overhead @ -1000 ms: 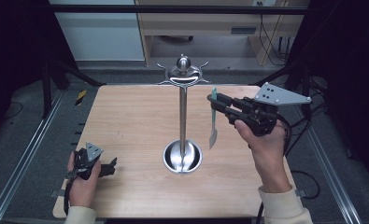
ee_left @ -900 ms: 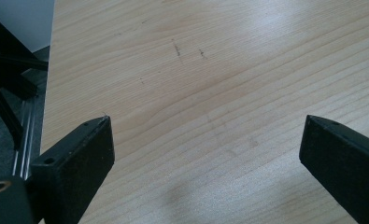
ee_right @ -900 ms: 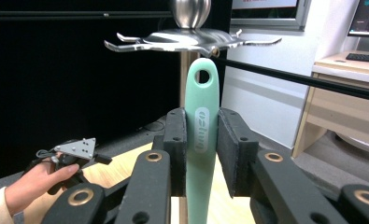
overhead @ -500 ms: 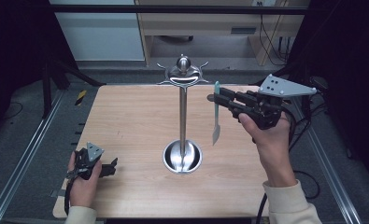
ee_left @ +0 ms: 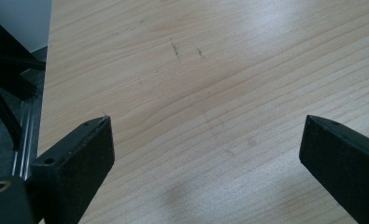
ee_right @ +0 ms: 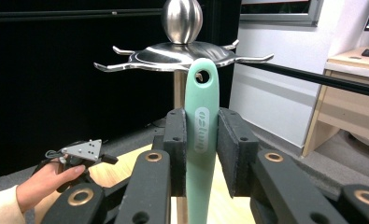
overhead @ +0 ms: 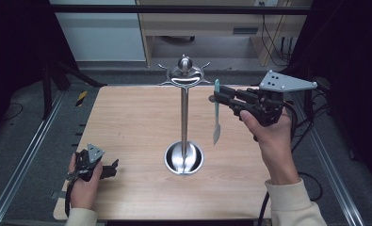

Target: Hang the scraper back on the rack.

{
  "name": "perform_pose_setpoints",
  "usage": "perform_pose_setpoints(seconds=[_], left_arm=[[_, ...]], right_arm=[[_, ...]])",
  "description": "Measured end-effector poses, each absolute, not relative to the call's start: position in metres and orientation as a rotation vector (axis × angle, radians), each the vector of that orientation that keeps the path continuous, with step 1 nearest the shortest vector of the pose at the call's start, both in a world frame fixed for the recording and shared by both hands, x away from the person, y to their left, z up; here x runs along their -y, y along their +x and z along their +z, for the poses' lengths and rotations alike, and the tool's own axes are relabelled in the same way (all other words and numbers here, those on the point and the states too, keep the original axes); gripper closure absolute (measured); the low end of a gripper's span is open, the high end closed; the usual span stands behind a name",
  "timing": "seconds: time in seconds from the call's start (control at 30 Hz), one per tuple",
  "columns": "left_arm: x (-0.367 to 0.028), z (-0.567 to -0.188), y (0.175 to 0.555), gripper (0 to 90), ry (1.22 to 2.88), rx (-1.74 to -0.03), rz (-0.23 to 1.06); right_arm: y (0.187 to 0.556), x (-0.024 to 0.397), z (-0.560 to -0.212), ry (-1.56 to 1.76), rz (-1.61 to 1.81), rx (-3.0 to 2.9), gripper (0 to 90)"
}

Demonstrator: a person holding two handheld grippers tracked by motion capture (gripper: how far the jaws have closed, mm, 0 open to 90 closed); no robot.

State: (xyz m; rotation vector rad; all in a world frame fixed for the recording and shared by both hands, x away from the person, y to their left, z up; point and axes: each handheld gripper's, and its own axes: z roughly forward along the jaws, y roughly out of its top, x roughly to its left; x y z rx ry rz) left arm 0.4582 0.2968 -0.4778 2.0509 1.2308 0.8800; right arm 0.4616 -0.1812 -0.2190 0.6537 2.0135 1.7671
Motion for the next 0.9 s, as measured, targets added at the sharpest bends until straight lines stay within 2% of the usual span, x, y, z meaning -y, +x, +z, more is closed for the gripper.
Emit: perform_pose_setpoints(seconds=[0.9], left_arm=[[-0.2973, -0.4773, 0.4582, 3.1, 2.047, -1.231, 0.881]], right_arm=[[0.4669, 0.1715, -0.2178, 0.649, 1.725, -2.062, 74.2]])
